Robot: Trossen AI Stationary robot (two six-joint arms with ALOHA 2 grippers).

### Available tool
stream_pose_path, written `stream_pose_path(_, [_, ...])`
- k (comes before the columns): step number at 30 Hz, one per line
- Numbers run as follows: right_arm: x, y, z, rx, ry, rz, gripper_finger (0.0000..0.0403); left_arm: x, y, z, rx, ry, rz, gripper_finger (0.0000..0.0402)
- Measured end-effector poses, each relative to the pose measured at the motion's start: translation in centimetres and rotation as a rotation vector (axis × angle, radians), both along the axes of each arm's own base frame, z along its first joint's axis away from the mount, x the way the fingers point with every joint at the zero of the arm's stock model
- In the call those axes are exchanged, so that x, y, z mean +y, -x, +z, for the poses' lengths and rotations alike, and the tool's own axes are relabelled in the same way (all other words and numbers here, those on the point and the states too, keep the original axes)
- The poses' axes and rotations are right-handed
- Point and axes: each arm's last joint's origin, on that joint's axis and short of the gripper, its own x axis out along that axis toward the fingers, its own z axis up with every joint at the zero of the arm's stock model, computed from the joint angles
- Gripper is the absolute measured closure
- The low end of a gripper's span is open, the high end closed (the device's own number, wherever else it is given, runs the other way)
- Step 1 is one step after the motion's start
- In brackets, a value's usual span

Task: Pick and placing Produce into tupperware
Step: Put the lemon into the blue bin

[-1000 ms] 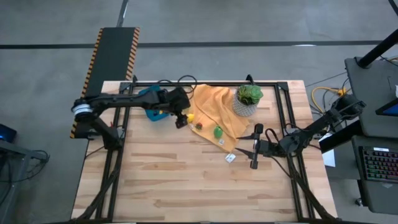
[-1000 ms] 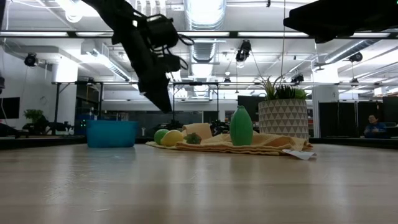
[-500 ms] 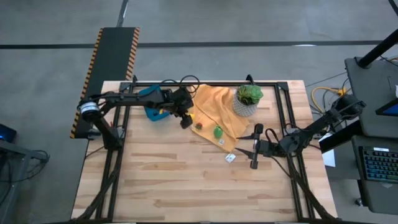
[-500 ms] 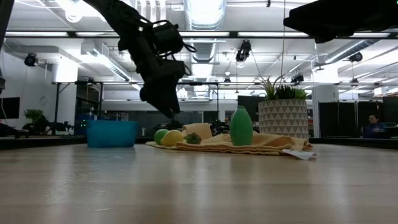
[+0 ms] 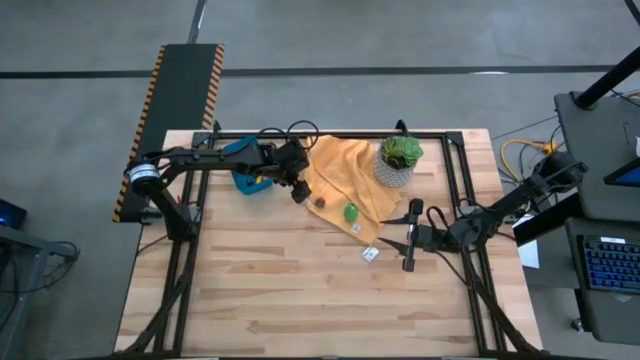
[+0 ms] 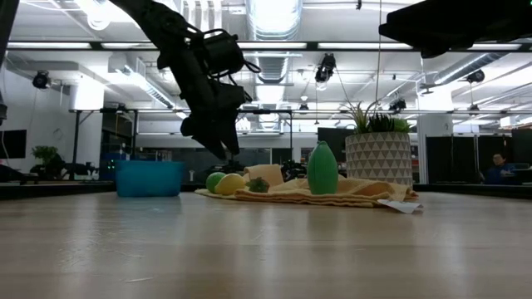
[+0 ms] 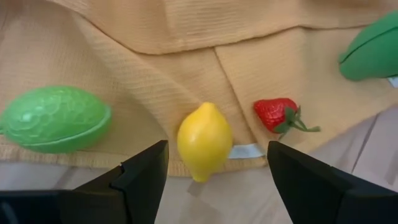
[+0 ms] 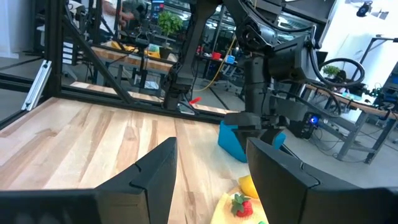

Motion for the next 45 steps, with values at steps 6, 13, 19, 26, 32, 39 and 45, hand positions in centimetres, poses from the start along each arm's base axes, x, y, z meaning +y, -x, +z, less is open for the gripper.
stream_pose_path(6, [0.0, 0.0, 0.0, 0.0, 0.0, 0.0, 0.0216, 0.1, 0.1, -0.1, 0.004, 0.027, 0.027, 0.0106])
stream_pose_path(13, [0.0, 0.0, 0.0, 0.0, 0.0, -0.001, 0.0216, 0.2, -0.2, -1.0, 0.028, 0.035, 0.016, 0.0048])
stream_pose_path(19, [0.0, 0.0, 0.0, 0.0, 0.005, -0.002, 0.0216, 0.4, -0.6, -2.3, 0.063, 0.048, 0.017, 0.0045])
stream_pose_path(26, [0.0, 0.0, 0.0, 0.001, 0.007, -0.002, 0.0216, 0.6, -1.3, -3.9, 0.105, 0.062, 0.016, 0.0045])
stream_pose_path(32, [0.0, 0.0, 0.0, 0.001, 0.007, -0.003, 0.0216, 0.8, -1.6, -3.9, 0.082, 0.05, 0.018, 0.0045])
stream_pose_path(39, [0.0, 0.0, 0.0, 0.001, 0.007, -0.004, 0.0216, 0.8, -1.8, -3.9, 0.058, 0.04, 0.018, 0.0045])
stream_pose_path(45, [0.0, 0.0, 0.0, 0.001, 0.007, -0.006, 0.0216, 0.8, -1.7, -4.0, 0.065, 0.041, 0.016, 0.0045])
